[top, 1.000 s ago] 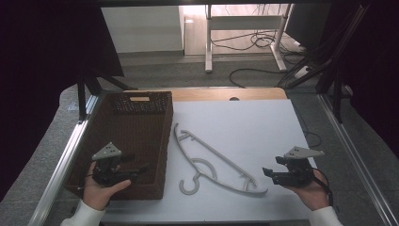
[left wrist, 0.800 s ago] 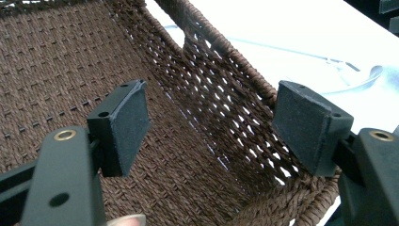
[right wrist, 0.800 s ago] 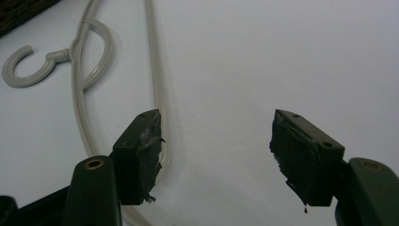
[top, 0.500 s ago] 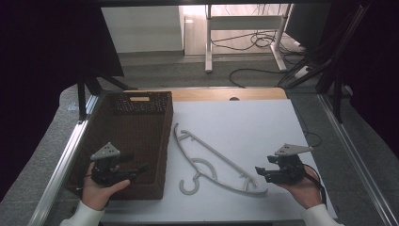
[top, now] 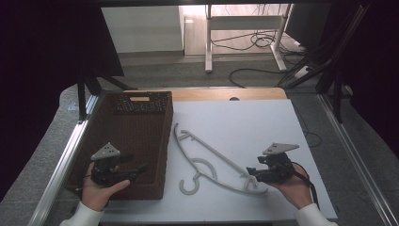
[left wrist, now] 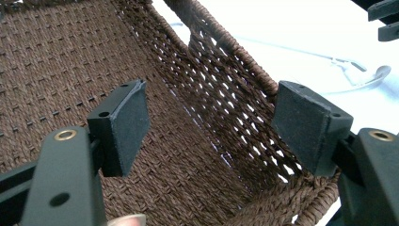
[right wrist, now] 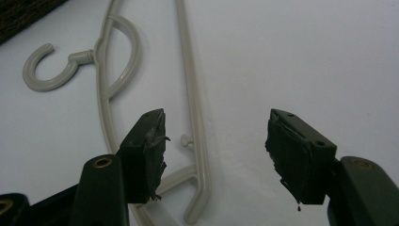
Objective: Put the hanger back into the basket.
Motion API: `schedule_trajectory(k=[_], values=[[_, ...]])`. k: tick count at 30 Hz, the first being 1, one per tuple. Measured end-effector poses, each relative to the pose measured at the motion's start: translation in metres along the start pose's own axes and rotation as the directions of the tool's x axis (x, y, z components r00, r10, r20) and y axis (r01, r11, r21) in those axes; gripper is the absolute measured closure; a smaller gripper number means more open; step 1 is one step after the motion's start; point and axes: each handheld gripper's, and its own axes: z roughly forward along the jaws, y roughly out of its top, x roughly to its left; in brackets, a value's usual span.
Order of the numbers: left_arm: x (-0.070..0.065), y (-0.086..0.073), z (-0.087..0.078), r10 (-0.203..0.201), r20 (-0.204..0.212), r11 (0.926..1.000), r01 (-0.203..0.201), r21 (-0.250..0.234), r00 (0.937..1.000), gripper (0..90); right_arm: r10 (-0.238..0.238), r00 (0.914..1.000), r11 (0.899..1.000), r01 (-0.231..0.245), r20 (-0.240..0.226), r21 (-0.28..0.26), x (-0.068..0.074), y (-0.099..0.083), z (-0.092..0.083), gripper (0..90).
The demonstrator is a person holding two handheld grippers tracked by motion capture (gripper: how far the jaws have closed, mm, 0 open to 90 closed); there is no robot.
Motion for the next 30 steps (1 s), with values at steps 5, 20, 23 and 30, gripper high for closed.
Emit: schedule_trajectory(k=[5, 20, 23, 30], values=[[-0.002, 0.001, 0.0, 0.003, -0.002, 1.0, -0.003, 0.0, 1.0, 27.0, -0.021, 0.9997, 1.0, 0.021, -0.011, 0.006, 0.007, 0.013, 0.01, 39.5], [-0.001, 0.0, 0.0, 0.002, -0.003, 1.0, -0.002, 0.0, 1.0, 26.9, -0.079, 0.994, 0.994, 0.085, -0.076, 0.071, 0.031, 0.049, 0.045, 42.4], [-0.002, 0.0, 0.0, 0.002, -0.004, 1.0, -0.002, 0.0, 1.0, 26.9, -0.078, 0.9933, 0.992, 0.086, -0.086, 0.093, 0.034, 0.055, 0.054, 44.0], [-0.002, 0.0, 0.0, 0.001, -0.004, 1.0, -0.001, 0.0, 1.0, 26.9, -0.095, 0.9883, 0.982, 0.113, -0.119, 0.152, 0.044, 0.071, 0.08, 46.1]])
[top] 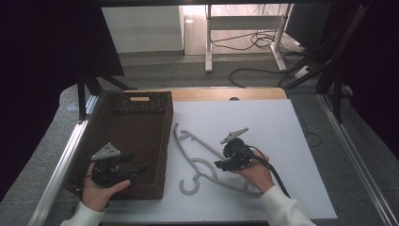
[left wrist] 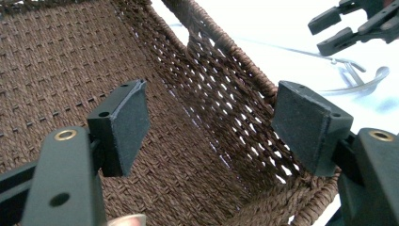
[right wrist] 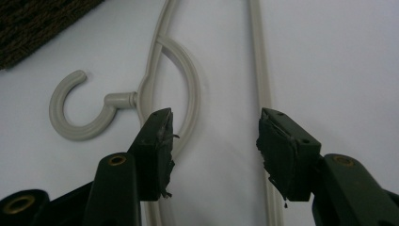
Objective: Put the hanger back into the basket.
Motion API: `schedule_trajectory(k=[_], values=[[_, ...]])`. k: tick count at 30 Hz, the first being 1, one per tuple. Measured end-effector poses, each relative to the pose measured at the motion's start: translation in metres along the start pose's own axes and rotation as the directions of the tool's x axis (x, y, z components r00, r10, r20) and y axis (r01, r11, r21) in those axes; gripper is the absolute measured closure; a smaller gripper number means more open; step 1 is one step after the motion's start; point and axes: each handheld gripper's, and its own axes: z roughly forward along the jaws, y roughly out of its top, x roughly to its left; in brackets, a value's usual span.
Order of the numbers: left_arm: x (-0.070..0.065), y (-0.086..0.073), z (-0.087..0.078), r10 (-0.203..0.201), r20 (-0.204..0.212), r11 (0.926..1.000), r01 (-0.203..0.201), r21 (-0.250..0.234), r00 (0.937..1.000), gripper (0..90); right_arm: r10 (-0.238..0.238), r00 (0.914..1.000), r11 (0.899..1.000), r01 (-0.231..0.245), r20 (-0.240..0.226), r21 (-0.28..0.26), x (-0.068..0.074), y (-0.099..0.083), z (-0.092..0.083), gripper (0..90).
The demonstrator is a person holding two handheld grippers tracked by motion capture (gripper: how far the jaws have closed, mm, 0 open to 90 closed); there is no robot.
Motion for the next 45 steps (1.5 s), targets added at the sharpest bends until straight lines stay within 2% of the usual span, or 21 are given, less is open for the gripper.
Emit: schedule_trajectory(k=[6, 7, 15, 22, 30, 34, 38, 45], values=[[0.001, -0.001, 0.0, -0.003, 0.0, 1.0, 0.003, -0.004, 1.0, 26.9, -0.018, 0.9998, 0.999, 0.019, -0.011, 0.045, 0.004, 0.014, 0.018, 49.4], [0.002, -0.001, -0.001, -0.003, -0.001, 1.0, 0.003, -0.004, 1.0, 26.9, -0.025, 0.9995, 0.998, 0.026, -0.016, 0.062, 0.006, 0.018, 0.026, 51.6], [0.002, -0.001, 0.0, -0.004, -0.001, 1.0, 0.004, -0.001, 1.0, 26.8, -0.055, 0.9984, 0.99, 0.053, 0.014, 0.134, 0.013, 0.027, 0.048, 58.7], [0.003, -0.001, -0.001, -0.005, -0.001, 1.0, 0.005, -0.003, 1.0, 26.7, -0.096, 0.9935, 0.979, 0.083, 0.062, 0.184, 0.021, 0.028, 0.061, 66.1], [0.005, -0.001, -0.003, -0.014, -0.005, 0.9998, 0.014, -0.01, 0.9999, 26.7, -0.113, 0.9906, 0.974, 0.095, 0.077, 0.207, 0.026, 0.028, 0.066, 78.7], [0.005, -0.001, -0.003, -0.011, -0.003, 0.9999, 0.011, -0.009, 0.9999, 26.6, -0.105, 0.9914, 0.972, 0.086, 0.078, 0.22, 0.027, 0.03, 0.066, 80.5], [0.005, -0.001, -0.004, -0.013, -0.004, 0.9998, 0.013, -0.012, 0.9999, 26.6, -0.116, 0.9899, 0.97, 0.096, 0.08, 0.222, 0.025, 0.031, 0.066, 80.9], [0.006, -0.001, -0.006, -0.015, -0.006, 0.9997, 0.015, -0.021, 0.9999, 26.6, -0.069, 0.9957, 0.983, 0.058, 0.061, 0.175, 0.018, 0.034, 0.053, 81.1]])
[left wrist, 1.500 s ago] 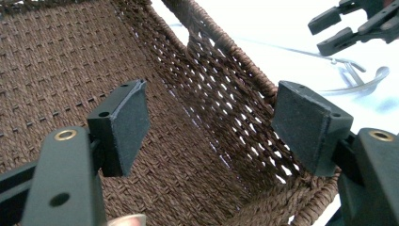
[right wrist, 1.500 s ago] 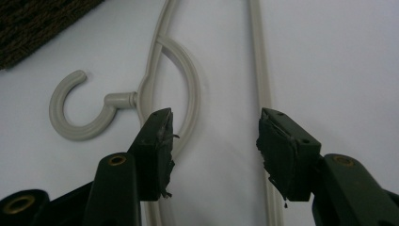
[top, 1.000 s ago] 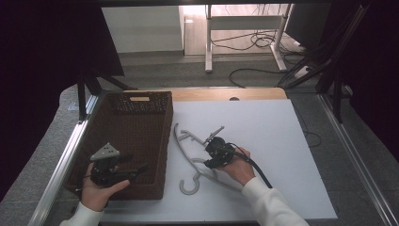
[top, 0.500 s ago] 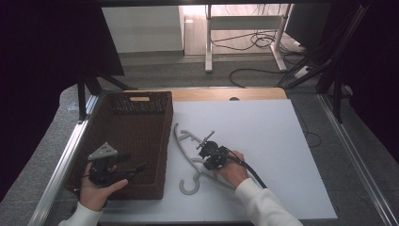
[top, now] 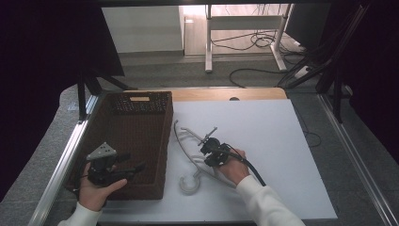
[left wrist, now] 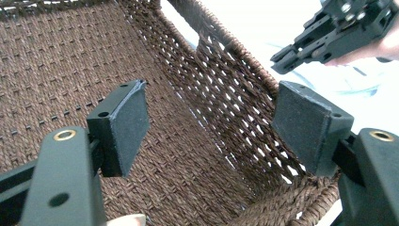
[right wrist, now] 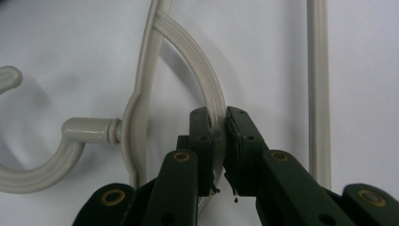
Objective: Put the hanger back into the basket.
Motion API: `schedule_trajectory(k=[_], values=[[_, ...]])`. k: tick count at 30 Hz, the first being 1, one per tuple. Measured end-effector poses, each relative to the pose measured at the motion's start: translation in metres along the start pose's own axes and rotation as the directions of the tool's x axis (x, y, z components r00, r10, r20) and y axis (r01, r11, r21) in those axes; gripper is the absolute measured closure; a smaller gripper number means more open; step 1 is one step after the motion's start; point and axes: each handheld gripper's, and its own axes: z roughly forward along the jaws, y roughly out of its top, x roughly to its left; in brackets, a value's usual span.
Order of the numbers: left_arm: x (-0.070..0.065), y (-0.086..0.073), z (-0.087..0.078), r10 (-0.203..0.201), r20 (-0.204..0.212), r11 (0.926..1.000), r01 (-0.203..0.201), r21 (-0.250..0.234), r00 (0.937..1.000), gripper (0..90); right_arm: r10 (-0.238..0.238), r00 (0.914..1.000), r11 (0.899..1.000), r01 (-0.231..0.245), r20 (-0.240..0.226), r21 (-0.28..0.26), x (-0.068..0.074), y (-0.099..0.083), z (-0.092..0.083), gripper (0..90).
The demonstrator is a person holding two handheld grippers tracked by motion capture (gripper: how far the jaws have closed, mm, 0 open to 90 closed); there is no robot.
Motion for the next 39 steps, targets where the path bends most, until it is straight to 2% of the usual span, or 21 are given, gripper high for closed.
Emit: schedule_trajectory(k=[4, 8, 10, 12, 17, 21, 25, 26, 27, 28, 34, 39], values=[[0.0, 0.0, 0.0, 0.0, 0.0, 1.0, 0.0, -0.003, 1.0, 26.6, 0.045, 0.9986, 0.998, -0.046, -0.026, -0.051, -0.01, -0.001, -0.014, 81.3], [0.001, 0.0, -0.001, -0.003, 0.0, 1.0, 0.003, -0.003, 1.0, 26.7, 0.086, 0.9941, 0.989, -0.093, -0.066, -0.116, -0.018, -0.001, -0.033, 81.4], [0.001, 0.0, -0.002, -0.007, 0.002, 0.9999, 0.007, -0.007, 1.0, 26.7, 0.093, 0.9931, 0.986, -0.102, -0.072, -0.136, -0.021, -0.001, -0.042, 81.4], [0.002, 0.0, -0.003, -0.011, 0.003, 0.9999, 0.011, -0.01, 0.9999, 26.7, 0.098, 0.9933, 0.98, -0.107, -0.061, -0.168, -0.024, 0.0, -0.055, 81.4], [0.002, 0.0, -0.002, -0.012, 0.003, 0.9999, 0.012, -0.01, 0.9999, 26.7, 0.13, 0.9889, 0.956, -0.144, -0.071, -0.255, -0.033, 0.003, -0.082, 81.3], [0.0, 0.0, -0.002, -0.008, 0.008, 0.9999, 0.008, -0.01, 0.9999, 26.7, 0.147, 0.986, 0.948, -0.163, -0.079, -0.274, -0.038, 0.002, -0.09, 81.3], [0.0, 0.0, -0.003, -0.016, 0.023, 0.9997, 0.016, -0.018, 0.9996, 26.7, 0.172, 0.9802, 0.932, -0.194, -0.098, -0.306, -0.044, -0.001, -0.098, 81.3], [0.0, 0.0, -0.003, -0.016, 0.023, 0.9997, 0.016, -0.018, 0.9996, 26.7, 0.172, 0.9802, 0.932, -0.194, -0.098, -0.306, -0.044, -0.001, -0.098, 81.3], [-0.001, 0.001, -0.002, -0.014, 0.028, 0.9997, 0.015, -0.022, 0.9995, 26.8, 0.186, 0.9773, 0.923, -0.209, -0.101, -0.323, -0.046, -0.002, -0.102, 81.3], [-0.001, 0.001, -0.002, -0.014, 0.028, 0.9997, 0.015, -0.022, 0.9995, 26.7, 0.186, 0.9773, 0.923, -0.209, -0.101, -0.323, -0.046, -0.002, -0.102, 81.3], [-0.008, 0.003, -0.001, -0.007, 0.06, 0.9996, 0.008, -0.026, 0.9982, 26.7, 0.219, 0.9661, 0.892, -0.255, -0.136, -0.373, -0.051, -0.001, -0.11, 81.3], [-0.014, 0.006, -0.001, 0.002, 0.087, 0.9992, 0.002, -0.04, 0.9962, 26.7, 0.221, 0.9646, 0.883, -0.261, -0.144, -0.39, -0.052, 0.0, -0.113, 81.3]])
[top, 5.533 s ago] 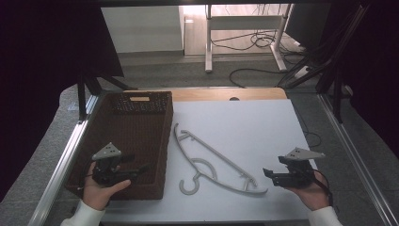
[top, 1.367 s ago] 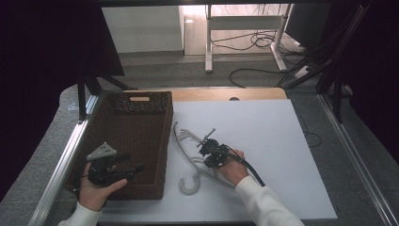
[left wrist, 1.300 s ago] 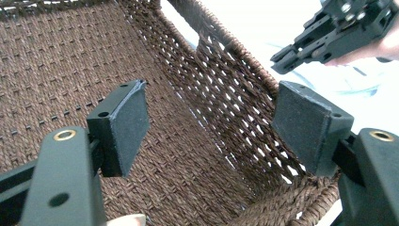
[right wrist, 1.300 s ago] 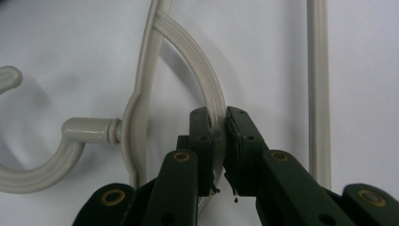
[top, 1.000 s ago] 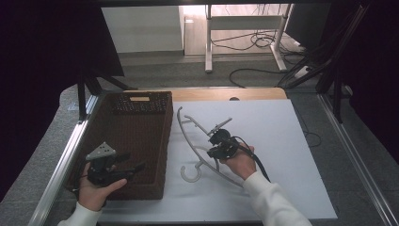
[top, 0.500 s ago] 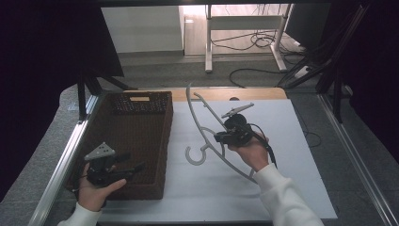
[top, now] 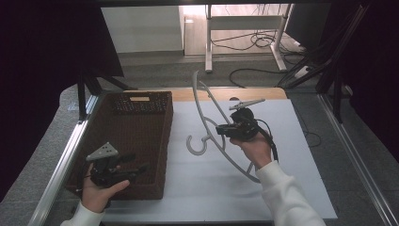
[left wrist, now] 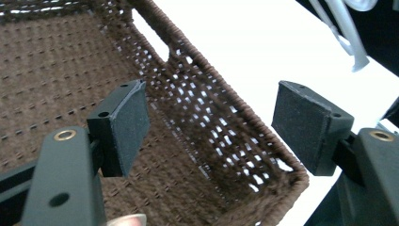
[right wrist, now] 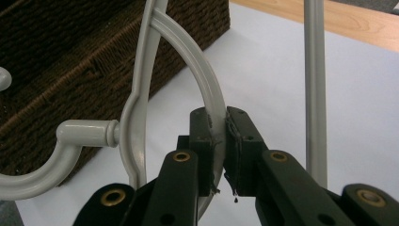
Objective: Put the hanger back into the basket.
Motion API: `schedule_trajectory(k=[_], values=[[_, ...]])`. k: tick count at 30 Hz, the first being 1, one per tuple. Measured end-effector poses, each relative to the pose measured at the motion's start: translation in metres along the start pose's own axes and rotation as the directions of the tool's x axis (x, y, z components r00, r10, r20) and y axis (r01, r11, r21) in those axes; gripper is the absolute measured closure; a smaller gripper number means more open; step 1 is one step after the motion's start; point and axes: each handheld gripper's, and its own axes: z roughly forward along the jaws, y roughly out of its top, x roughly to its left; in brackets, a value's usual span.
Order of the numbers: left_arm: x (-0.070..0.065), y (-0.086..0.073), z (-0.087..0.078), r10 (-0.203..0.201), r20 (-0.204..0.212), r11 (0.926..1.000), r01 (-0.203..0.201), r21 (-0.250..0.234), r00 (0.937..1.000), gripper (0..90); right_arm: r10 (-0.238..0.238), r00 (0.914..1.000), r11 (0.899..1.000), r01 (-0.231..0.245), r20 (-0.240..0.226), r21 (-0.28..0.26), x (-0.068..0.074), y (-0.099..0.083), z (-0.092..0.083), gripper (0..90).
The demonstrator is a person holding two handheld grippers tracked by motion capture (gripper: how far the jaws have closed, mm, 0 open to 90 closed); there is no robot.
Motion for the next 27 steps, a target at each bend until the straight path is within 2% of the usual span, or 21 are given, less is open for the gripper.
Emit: schedule_trajectory(k=[3, 6, 10, 13, 17, 21, 27], values=[[-0.005, 0.003, 0.001, 0.01, 0.012, 0.9999, -0.01, -0.009, 0.9999, 26.8, 0.007, 1.0, 1.0, -0.007, -0.004, -0.015, 0.0, 0.003, -0.001, 81.3], [-0.016, 0.007, 0.002, 0.045, 0.007, 0.9988, -0.045, -0.019, 0.999, 26.8, 0.014, 0.9997, 1.0, -0.014, -0.018, -0.023, 0.001, 0.005, -0.003, 81.3], [-0.031, 0.014, 0.007, 0.08, 0.052, 0.9966, -0.078, -0.024, 0.9955, 26.9, 0.026, 0.9994, 0.999, -0.027, -0.024, -0.035, 0.001, 0.008, -0.007, 81.3], [-0.037, 0.018, 0.014, 0.078, 0.088, 0.9969, -0.076, -0.019, 0.9931, 27.1, 0.04, 0.9986, 0.998, -0.042, -0.036, -0.052, 0.002, 0.011, -0.01, 81.3], [-0.042, 0.021, 0.025, 0.075, 0.113, 0.9971, -0.075, -0.005, 0.9907, 27.5, 0.045, 0.9983, 0.997, -0.047, -0.037, -0.054, 0.002, 0.012, -0.012, 81.3], [-0.046, 0.026, 0.033, 0.061, 0.143, 0.9981, -0.061, -0.003, 0.9878, 28.2, 0.071, 0.9965, 0.995, -0.074, -0.046, -0.073, -0.001, 0.013, -0.015, 81.3], [-0.062, 0.035, 0.044, 0.074, 0.199, 0.9972, -0.072, -0.019, 0.9771, 29.3, 0.091, 0.9939, 0.991, -0.097, -0.062, -0.093, 0.0, 0.013, -0.014, 81.3]])
